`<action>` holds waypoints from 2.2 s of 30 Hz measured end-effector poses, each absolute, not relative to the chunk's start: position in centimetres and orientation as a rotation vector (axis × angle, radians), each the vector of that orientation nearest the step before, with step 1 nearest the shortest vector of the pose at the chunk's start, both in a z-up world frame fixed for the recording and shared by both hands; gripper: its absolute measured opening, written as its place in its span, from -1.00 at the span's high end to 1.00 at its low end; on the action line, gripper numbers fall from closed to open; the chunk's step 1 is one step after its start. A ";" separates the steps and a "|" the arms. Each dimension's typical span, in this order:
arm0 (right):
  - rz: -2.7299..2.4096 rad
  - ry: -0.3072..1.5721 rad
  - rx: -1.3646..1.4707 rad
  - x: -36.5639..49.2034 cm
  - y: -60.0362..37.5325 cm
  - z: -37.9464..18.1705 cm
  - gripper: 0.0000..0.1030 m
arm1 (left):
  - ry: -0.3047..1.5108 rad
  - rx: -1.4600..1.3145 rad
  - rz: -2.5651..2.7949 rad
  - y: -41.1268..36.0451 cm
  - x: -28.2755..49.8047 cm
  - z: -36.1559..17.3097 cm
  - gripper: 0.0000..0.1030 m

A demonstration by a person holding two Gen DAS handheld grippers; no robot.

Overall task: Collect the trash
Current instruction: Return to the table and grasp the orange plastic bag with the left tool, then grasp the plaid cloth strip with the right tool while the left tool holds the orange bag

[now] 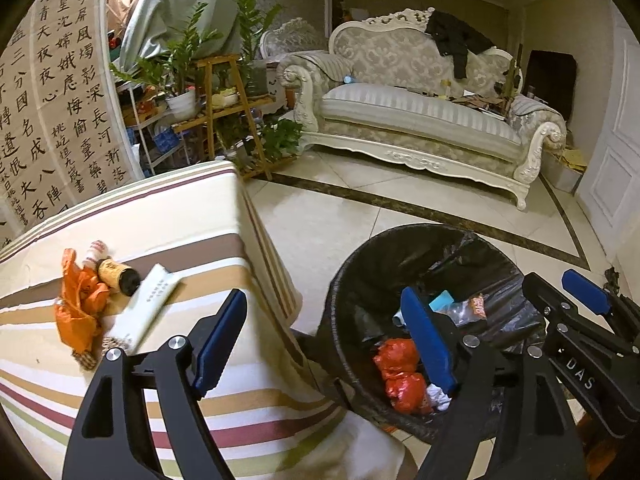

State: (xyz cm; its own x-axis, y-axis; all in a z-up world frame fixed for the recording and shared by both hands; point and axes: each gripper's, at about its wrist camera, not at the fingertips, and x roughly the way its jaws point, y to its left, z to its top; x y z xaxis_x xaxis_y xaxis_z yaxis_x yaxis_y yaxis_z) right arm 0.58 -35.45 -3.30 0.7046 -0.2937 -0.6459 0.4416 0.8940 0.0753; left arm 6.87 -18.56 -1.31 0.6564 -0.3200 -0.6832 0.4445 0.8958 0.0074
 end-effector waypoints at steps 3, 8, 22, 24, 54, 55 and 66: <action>-0.404 0.673 0.229 0.7 -34.9 -3.2 -0.16 | 0.738 0.169 -0.414 -17.3 7.0 -1.0 -0.50; -0.371 0.675 0.226 1.3 -33.3 -3.0 -0.17 | 0.728 0.158 -0.375 -15.1 7.2 -0.5 -0.50; -0.220 0.678 0.182 4.4 -26.4 -2.0 -0.17 | 0.718 0.086 -0.156 -5.6 9.7 -0.1 -0.50; -0.197 0.679 0.176 4.9 -25.5 -1.9 -0.17 | 0.733 0.077 -0.130 -4.3 10.6 -0.6 -0.50; -0.012 0.722 0.077 8.0 -15.7 -2.0 -0.17 | 0.762 0.015 -0.173 2.3 10.6 -0.1 0.35; -0.007 0.721 0.075 8.0 -15.4 -2.0 -0.17 | 0.763 0.006 -0.163 3.0 10.5 0.0 0.35; 0.098 0.736 0.002 8.6 -9.5 -1.9 -0.17 | 0.767 -0.038 -0.063 8.8 9.6 -0.3 0.35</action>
State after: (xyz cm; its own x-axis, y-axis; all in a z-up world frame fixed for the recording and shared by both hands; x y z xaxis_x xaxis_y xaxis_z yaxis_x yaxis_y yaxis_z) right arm 8.56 -9.54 -1.94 0.7366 0.0894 -0.6704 -0.0883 0.9954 0.0357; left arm 9.64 8.83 -0.34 0.7185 -0.0707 -0.6919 0.0431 0.9974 -0.0571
